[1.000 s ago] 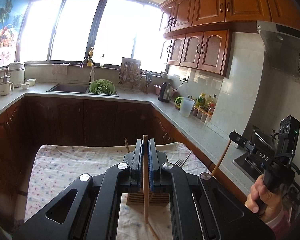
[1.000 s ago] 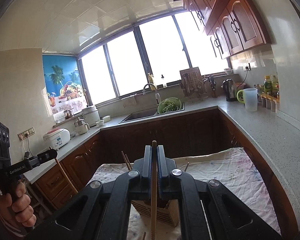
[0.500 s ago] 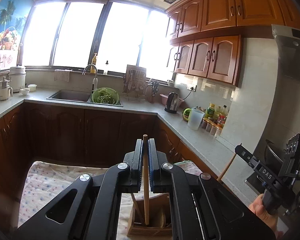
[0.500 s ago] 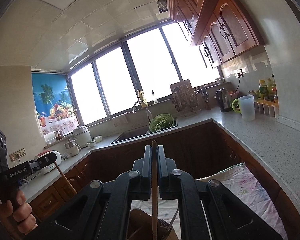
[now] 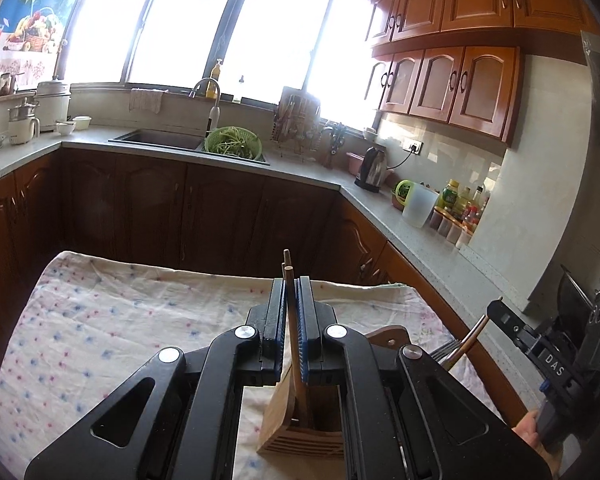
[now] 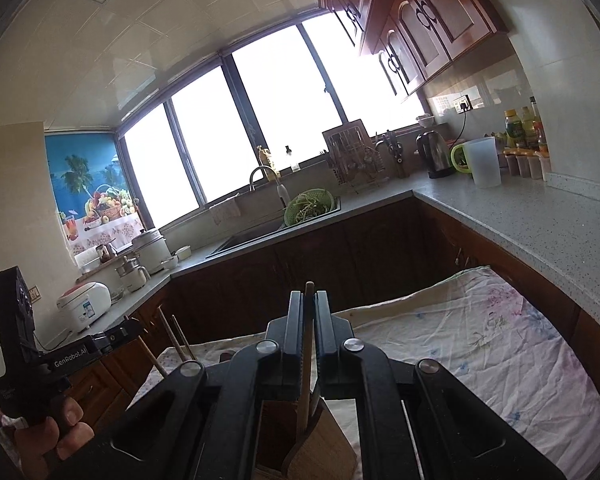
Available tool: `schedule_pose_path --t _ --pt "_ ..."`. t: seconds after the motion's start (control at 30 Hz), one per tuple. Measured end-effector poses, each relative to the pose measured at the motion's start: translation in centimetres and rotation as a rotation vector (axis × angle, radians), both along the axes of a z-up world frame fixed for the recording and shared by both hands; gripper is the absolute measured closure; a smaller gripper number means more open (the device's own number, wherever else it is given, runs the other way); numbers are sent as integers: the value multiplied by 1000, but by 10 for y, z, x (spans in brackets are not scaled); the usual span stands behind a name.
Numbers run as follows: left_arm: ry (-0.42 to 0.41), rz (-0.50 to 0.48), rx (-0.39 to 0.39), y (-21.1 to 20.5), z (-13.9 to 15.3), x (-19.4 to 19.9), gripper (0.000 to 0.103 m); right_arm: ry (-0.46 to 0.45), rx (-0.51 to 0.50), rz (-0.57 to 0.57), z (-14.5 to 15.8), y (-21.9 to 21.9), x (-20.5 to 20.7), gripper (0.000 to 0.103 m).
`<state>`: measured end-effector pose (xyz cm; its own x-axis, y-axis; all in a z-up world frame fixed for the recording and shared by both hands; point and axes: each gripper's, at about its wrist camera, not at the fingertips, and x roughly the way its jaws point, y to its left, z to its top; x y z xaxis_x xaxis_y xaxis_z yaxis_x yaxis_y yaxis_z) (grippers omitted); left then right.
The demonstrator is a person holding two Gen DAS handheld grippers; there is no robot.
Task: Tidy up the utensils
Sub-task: 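Lower both held chopsticks into the slots of the wooden holder, then open both grippers to release the chopsticks and withdraw from the holder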
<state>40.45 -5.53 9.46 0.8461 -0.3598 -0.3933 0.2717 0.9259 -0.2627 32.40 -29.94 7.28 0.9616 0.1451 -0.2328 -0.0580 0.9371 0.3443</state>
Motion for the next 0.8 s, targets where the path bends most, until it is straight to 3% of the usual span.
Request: schedule_pose_path --t 0.4,0.5,0.53,0.57,0.6,0.63,0.67,0.8 --pt "16 -11 20 1 1 5 98 37 -7 3 0 -1 3 98" --pt "22 -7 37 1 3 3 95 53 -17 12 1 0 5 91" --pt "28 -7 41 1 4 1 83 60 -21 15 3 0 4 84" --pt "35 2 43 2 5 -2 54 60 -19 27 4 0 3 60" --pt "35 18 40 5 6 -5 37 50 -10 42 6 -1 0 46" --pt "18 30 27 9 7 -11 21 32 4 50 7 -2 -5 20" --pt "6 38 21 12 8 -17 20 8 15 48 9 -4 -12 14" --pt "36 54 33 24 6 -34 14 -30 45 49 17 -10 -33 8"
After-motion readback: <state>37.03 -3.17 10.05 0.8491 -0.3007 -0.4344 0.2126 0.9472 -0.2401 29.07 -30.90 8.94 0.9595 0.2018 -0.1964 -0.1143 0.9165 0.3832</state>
